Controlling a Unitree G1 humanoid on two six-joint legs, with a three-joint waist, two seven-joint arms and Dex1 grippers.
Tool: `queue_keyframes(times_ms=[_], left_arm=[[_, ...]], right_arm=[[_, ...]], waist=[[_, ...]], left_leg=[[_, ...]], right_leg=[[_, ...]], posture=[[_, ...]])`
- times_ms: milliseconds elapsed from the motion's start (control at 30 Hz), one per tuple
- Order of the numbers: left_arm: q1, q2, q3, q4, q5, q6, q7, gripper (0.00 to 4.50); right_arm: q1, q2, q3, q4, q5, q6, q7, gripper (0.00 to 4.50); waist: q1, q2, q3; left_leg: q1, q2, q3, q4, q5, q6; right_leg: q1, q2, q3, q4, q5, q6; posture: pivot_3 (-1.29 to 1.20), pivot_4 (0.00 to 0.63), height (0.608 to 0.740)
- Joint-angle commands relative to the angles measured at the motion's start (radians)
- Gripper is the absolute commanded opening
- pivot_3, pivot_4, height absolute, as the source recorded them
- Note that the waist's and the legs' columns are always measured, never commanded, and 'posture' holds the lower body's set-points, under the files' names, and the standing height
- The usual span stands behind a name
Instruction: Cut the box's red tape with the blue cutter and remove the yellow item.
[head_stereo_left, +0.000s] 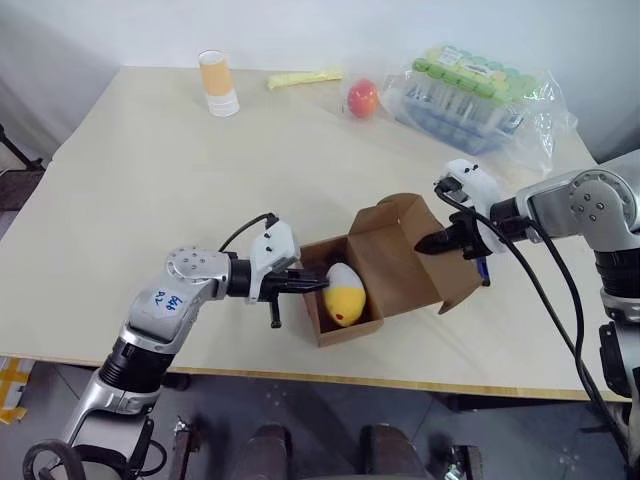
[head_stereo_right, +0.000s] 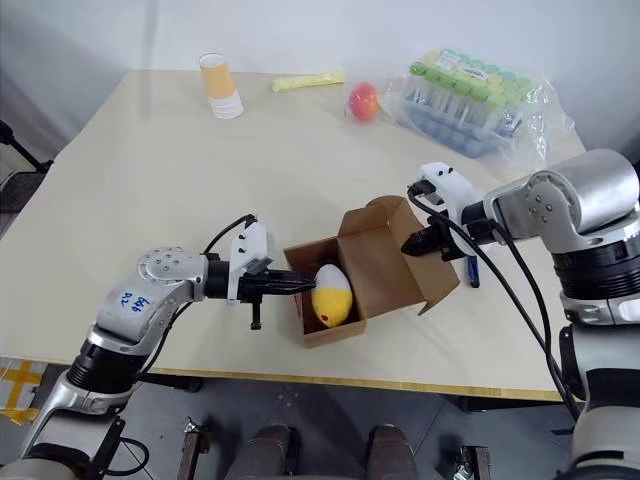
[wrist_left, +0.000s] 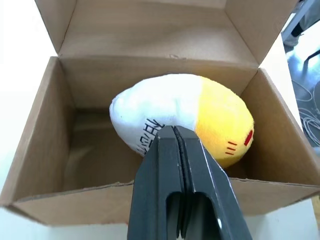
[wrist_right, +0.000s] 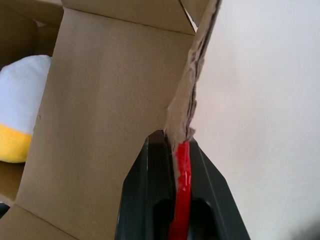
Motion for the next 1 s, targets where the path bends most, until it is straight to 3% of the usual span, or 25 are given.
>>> queue_keyframes(times_ms=[33, 100, 267, 333, 467, 633, 800, 900, 1000], left_arm=[[0.016, 0.017, 0.021, -0.001, -0.008, 0.046, 0.026, 0.0], [0.006, 0.017, 0.035, 0.001, -0.012, 0.061, 0.038, 0.0], [-0.03, 0.017, 0.092, 0.018, -0.06, 0.076, 0.04, 1.12], [-0.047, 0.056, 0.118, 0.041, -0.081, 0.073, -0.005, 1.71], [-0.035, 0.162, 0.166, 0.071, -0.121, 0.06, -0.1, 2.94], [0.075, 0.264, 0.261, 0.072, -0.154, 0.009, -0.169, 4.48], [0.3, 0.299, 0.441, 0.101, -0.131, -0.136, -0.144, 4.48], [0.44, 0.291, 0.554, 0.211, -0.062, -0.352, -0.109, 4.48], [0.522, 0.309, 0.621, 0.309, -0.055, -0.427, -0.116, 4.48]], right_arm=[[0.036, 0.037, -0.1, -0.067, -0.019, -0.016, -0.041, 0.31], [0.073, 0.067, -0.167, -0.096, -0.014, -0.009, -0.057, 0.77], [0.142, 0.053, -0.281, -0.102, -0.043, -0.065, -0.07, 2.36], [0.187, 0.001, -0.327, -0.104, -0.043, -0.216, 0.021, 3.08], [0.359, -0.155, -0.395, -0.144, -0.055, -0.573, 0.341, 4.5], [0.521, -0.243, -0.459, -0.181, -0.086, -0.844, 0.543, 4.5], [0.577, -0.091, -0.576, -0.311, 0.042, -0.973, 0.565, 4.5], [0.68, -0.048, -0.531, -0.461, 0.094, -0.961, 0.571, 4.5], [0.742, 0.033, -0.494, -0.547, 0.052, -1.063, 0.526, 4.5]], waist=[[0.001, 0.0, 0.0], [0.002, 0.0, 0.0], [0.003, 0.0, 0.0], [0.003, 0.0, 0.0], [0.004, -0.001, 0.001], [-0.007, -0.001, 0.001], [-0.025, -0.001, 0.002], [-0.02, -0.001, 0.002], [-0.018, -0.002, 0.003]], left_leg=[[0.0, 0.0, 0.0, 0.0, 0.0, 0.0], [0.0, 0.0, 0.0, 0.001, 0.0, 0.0], [-0.001, 0.0, 0.0, 0.002, 0.0, 0.0], [-0.001, 0.0, 0.001, 0.001, 0.0, 0.0], [-0.002, 0.0, 0.001, -0.001, 0.0, 0.0], [-0.001, 0.0, 0.004, -0.003, -0.001, 0.001], [0.0, 0.002, 0.005, -0.001, -0.001, 0.0], [0.002, 0.003, 0.005, -0.002, -0.001, 0.0], [0.001, 0.002, 0.005, -0.001, -0.001, 0.0]], right_leg=[[0.0, 0.0, 0.0, 0.0, 0.0, 0.0], [0.0, 0.0, 0.0, 0.0, 0.0, 0.0], [0.0, 0.0, 0.0, 0.0, 0.0, 0.0], [0.0, 0.0, 0.0, 0.0, 0.0, 0.0], [-0.002, 0.0, 0.0, -0.001, 0.0, 0.0], [-0.003, 0.0, 0.0, -0.001, 0.0, 0.0], [-0.003, 0.0, 0.0, 0.0, 0.0, 0.0], [-0.002, 0.001, 0.0, 0.0, 0.0, 0.0], [-0.001, 0.0, 0.0, 0.0, 0.0, 0.0]], posture=[[0.0, 0.15, 0.74], [0.0, 0.15, 0.74], [0.0, 0.15, 0.74], [0.0, 0.15, 0.74], [0.0, 0.15, 0.74], [0.0, 0.15, 0.74], [0.0, 0.15, 0.74], [0.0, 0.15, 0.74], [0.0, 0.15, 0.74]])
